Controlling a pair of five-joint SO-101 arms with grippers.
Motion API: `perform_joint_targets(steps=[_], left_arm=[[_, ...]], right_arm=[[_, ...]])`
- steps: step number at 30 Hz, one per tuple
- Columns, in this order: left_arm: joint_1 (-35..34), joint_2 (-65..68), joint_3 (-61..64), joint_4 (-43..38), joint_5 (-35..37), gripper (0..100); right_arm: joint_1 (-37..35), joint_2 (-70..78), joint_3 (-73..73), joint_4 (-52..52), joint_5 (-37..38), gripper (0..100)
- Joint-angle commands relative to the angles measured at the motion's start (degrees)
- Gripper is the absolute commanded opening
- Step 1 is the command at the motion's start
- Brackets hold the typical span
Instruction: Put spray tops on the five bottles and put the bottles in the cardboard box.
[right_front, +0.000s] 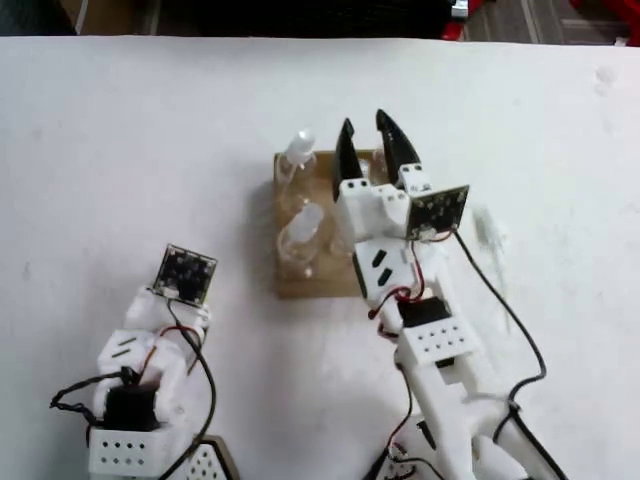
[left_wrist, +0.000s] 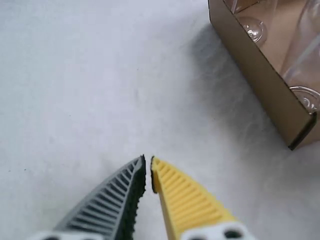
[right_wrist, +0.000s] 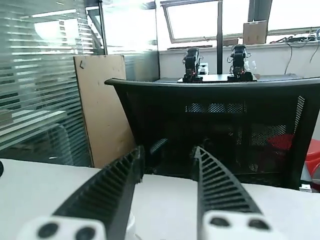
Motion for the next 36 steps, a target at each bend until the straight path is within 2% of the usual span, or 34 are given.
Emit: perform_joint_targets(steps=[1, 4, 10, 14, 21, 28, 30, 33, 36], left_arm=[[0.40, -0.66, -0.09, 0.18, -0.53, 2], [0.40, -0.66, -0.09, 0.18, -0.53, 2], [0.40, -0.66, -0.09, 0.18, -0.53, 2], [0.40, -0.66, -0.09, 0.18, -0.53, 2], [0.40, -0.66, -0.09, 0.18, -0.53, 2], [0.40, -0.66, -0.09, 0.18, -0.53, 2], [0.40, -0.66, -0.09, 0.18, -0.53, 2], [0.57, -0.66, -0.09, 0.18, -0.53, 2], [0.57, -0.66, -0.09, 0.09, -0.53, 2]], right_arm=[[2.77, -6.46, -0.79, 5.23, -0.62, 12.7], [6.11, -10.33, -3.34, 12.88, -1.58, 12.7], [16.04, -12.79, -15.21, 38.29, -15.30, 12.7], [23.16, -12.70, -21.80, 48.48, -16.44, 12.7], [32.57, -12.53, -22.95, 52.18, -16.35, 12.6], [37.58, -7.60, -24.79, 52.88, -16.26, 12.6], [37.58, -3.91, -25.85, 52.97, -11.87, 12.6], [36.26, 3.56, -27.25, 53.05, -0.53, 12.6], [36.26, 10.07, -29.01, 56.13, 3.69, 12.6]])
